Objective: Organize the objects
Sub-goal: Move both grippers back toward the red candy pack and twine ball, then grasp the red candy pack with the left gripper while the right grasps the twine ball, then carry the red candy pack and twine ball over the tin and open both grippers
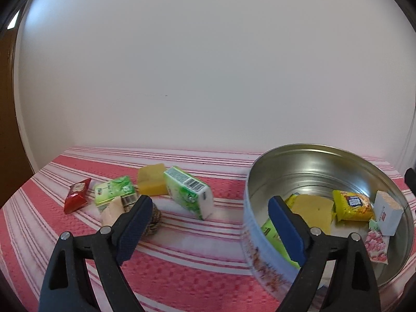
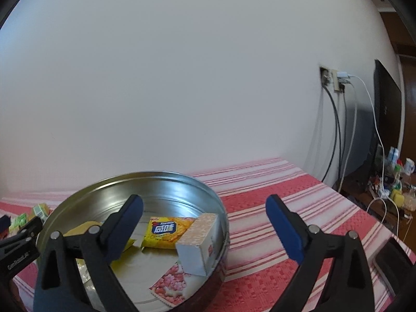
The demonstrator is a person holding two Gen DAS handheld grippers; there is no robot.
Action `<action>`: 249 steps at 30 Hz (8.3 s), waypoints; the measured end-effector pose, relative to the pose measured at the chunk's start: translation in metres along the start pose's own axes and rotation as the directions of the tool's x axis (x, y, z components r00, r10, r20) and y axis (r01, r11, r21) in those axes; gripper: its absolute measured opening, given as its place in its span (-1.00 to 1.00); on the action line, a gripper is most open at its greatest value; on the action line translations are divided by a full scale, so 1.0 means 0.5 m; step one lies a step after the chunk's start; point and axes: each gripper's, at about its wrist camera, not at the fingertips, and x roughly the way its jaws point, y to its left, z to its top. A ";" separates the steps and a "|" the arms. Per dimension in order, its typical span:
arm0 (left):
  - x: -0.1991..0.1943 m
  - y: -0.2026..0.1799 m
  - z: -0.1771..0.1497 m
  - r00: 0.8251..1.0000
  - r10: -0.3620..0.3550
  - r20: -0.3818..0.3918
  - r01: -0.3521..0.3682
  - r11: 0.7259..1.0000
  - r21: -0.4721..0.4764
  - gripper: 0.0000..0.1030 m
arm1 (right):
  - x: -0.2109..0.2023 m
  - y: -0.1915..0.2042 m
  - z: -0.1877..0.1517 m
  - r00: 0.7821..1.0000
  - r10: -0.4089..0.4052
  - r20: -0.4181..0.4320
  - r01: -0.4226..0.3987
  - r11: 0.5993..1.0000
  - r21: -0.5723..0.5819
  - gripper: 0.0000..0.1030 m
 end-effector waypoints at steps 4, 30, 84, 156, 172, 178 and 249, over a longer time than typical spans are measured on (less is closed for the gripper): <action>-0.004 0.017 -0.006 1.000 -0.006 -0.003 0.006 1.000 -0.011 0.79 | -0.008 -0.003 -0.001 1.000 -0.031 0.003 0.031 0.999 0.022 0.88; -0.009 0.145 -0.014 0.999 0.032 -0.033 -0.033 0.999 -0.021 0.79 | -0.080 0.129 -0.028 0.998 -0.061 0.031 0.063 0.995 -0.072 0.88; 0.143 0.618 -0.017 0.951 0.197 -0.240 -0.228 0.967 -0.111 0.79 | -0.008 0.599 -0.120 0.886 0.282 -0.369 -0.320 0.946 -0.045 0.34; 0.088 0.459 0.003 0.999 -0.037 -0.018 0.032 0.976 -0.215 -0.17 | -0.125 0.527 -0.056 0.970 0.243 -0.003 -0.240 0.953 -0.186 -0.17; 0.036 0.390 0.007 0.988 -0.153 0.034 0.156 0.964 -0.214 -0.17 | -0.157 0.430 -0.034 0.975 0.218 0.051 -0.208 0.966 -0.153 -0.17; 0.028 0.343 0.011 0.986 -0.162 0.042 0.167 0.973 -0.159 -0.17 | -0.160 0.387 -0.020 0.977 0.200 0.074 -0.190 0.973 -0.129 -0.17; 0.085 -0.022 0.024 0.973 -0.230 -0.025 0.232 0.966 0.118 0.83 | -0.011 0.058 0.023 0.998 -0.020 0.055 0.022 0.999 -0.033 1.00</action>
